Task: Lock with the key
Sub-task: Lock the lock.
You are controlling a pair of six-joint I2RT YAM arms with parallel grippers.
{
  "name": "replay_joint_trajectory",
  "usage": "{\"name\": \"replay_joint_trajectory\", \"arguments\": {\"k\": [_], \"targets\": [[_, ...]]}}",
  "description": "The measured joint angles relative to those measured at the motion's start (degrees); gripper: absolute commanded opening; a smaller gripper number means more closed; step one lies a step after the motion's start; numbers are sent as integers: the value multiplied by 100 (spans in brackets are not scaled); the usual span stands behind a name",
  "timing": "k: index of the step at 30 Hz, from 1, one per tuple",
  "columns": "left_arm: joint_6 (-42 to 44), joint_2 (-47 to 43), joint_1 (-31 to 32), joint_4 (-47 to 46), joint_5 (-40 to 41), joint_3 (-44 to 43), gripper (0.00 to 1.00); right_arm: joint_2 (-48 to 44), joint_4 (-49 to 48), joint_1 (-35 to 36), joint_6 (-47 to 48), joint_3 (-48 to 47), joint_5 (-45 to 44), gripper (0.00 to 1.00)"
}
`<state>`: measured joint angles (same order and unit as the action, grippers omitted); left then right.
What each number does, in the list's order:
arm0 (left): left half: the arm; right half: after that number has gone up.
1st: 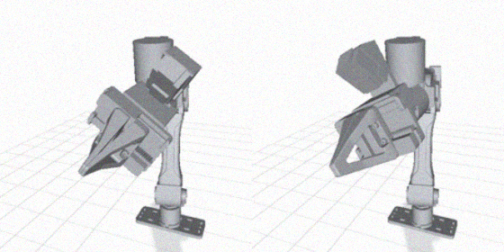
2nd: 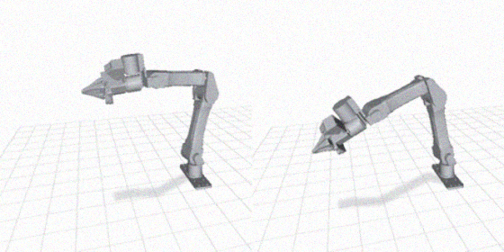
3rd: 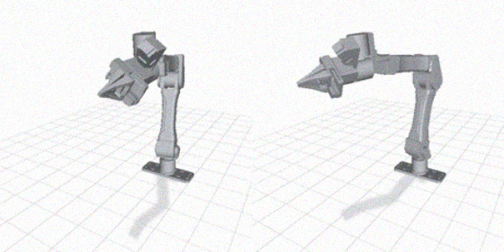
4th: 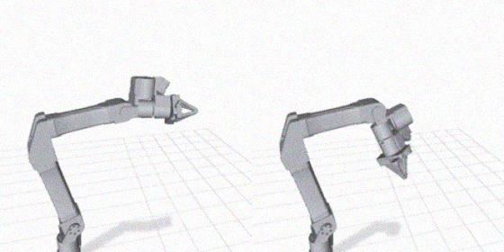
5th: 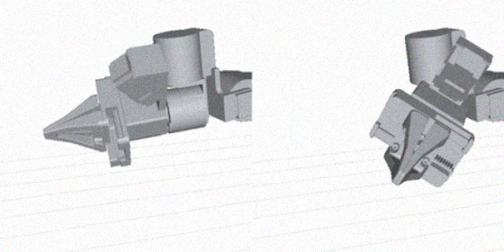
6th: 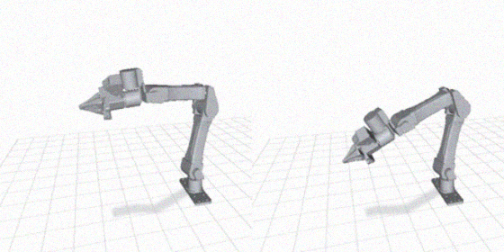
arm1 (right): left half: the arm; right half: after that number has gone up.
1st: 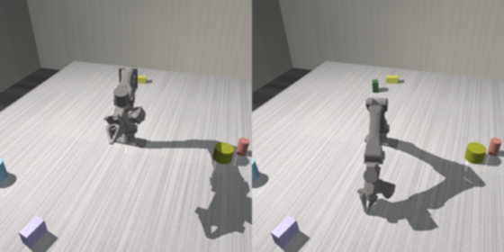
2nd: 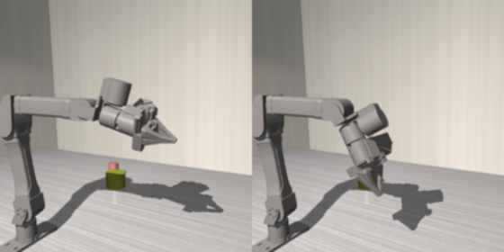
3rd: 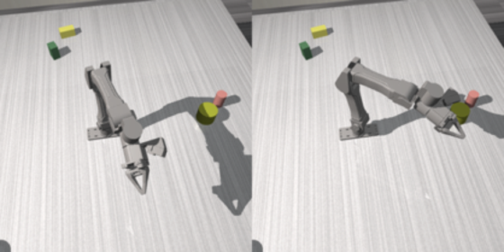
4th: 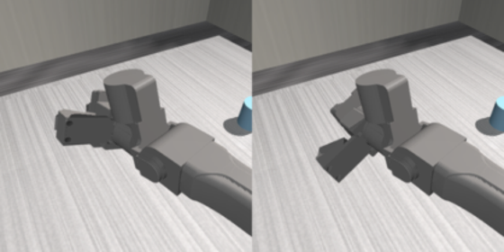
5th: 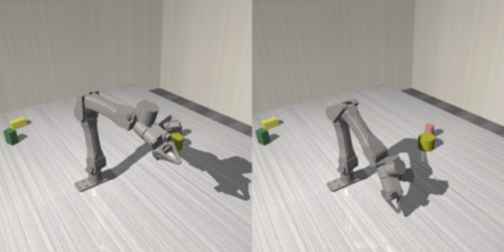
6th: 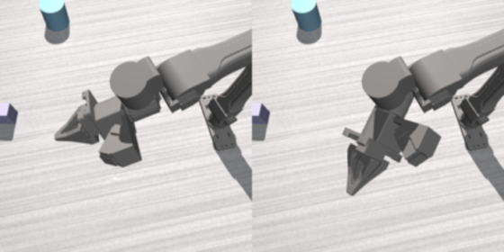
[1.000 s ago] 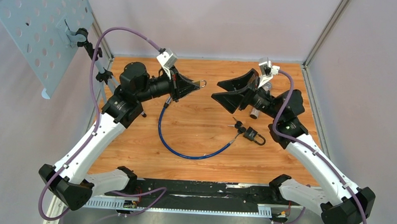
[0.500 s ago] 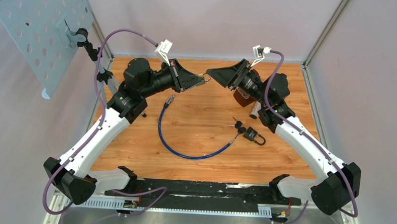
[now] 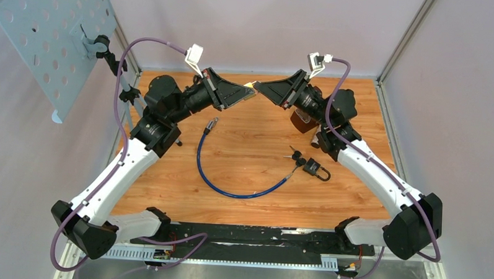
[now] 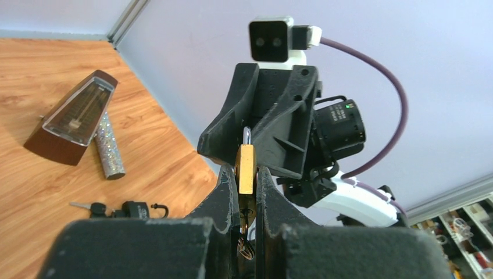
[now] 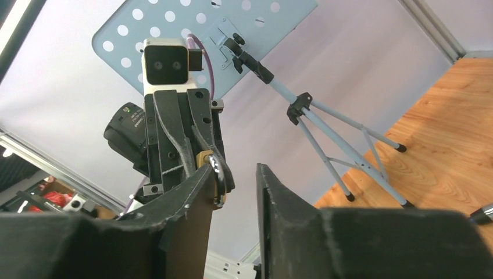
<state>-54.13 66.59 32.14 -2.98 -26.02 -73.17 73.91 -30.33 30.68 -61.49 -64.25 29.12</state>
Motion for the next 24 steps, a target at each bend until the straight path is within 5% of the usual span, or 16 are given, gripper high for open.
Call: {"name": "replay_joint_trajectory", "arguments": {"k": [7,12,14,24], "targets": [[-317,-24,-17,-306,61,179,5,107,-129,0,-411,-63,15,7],[-382,-28,-31,-424,63,201,54,107,-330,31,-584,-63,22,0],[-345,-39,-31,-439,59,201,61,107,-378,39,-610,-63,-7,0],[-107,-286,-557,-527,-442,387,65,48,-334,42,-448,-61,-63,0]]}}
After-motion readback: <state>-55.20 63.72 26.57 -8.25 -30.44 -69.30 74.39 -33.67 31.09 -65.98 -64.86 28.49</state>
